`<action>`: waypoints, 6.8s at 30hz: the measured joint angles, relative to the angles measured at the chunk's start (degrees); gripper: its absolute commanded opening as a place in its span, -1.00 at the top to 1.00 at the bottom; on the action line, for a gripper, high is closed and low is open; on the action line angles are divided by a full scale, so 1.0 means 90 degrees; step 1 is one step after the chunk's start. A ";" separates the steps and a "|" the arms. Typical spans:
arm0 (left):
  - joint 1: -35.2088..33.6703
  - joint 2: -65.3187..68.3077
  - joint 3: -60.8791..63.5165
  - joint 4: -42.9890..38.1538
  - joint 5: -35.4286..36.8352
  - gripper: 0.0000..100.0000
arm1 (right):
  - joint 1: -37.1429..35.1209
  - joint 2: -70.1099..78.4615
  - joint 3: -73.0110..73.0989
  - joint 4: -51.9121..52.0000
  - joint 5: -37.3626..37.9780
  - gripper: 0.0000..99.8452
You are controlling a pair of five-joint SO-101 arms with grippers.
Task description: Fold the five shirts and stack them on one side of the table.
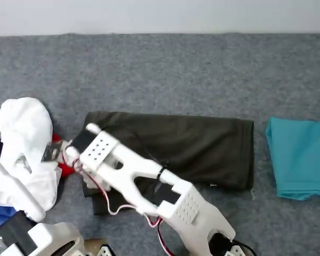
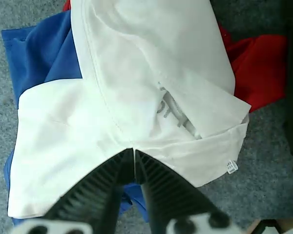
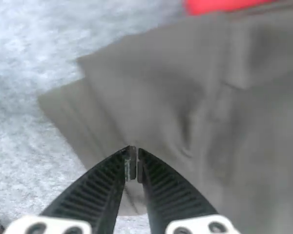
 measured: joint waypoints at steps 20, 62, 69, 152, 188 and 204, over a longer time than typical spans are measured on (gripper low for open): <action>0.0000 0.0000 0.0000 0.0000 -0.0010 0.97 | -0.0361 0.0000 -0.0518 0.0508 0.0244 0.74; 0.0000 0.0000 0.0000 0.0000 -0.0010 0.97 | -0.0830 0.0742 -0.0615 0.0508 0.0352 0.74; 0.0000 0.0000 0.0000 0.0000 -0.0010 0.97 | -0.0713 0.0742 -0.0615 0.0371 0.0322 0.74; 0.0000 -0.0020 0.0469 -0.0274 -0.0020 0.97 | 0.0889 0.0967 -0.2051 0.0410 0.0850 0.95; 0.0303 -0.0020 0.0469 -0.0283 -0.0029 0.97 | 0.1123 0.1563 -0.2833 0.0508 0.0342 0.98; 0.0303 -0.0020 0.0469 -0.0283 -0.0029 0.97 | 0.2315 0.2110 -0.3575 0.0518 0.0694 0.98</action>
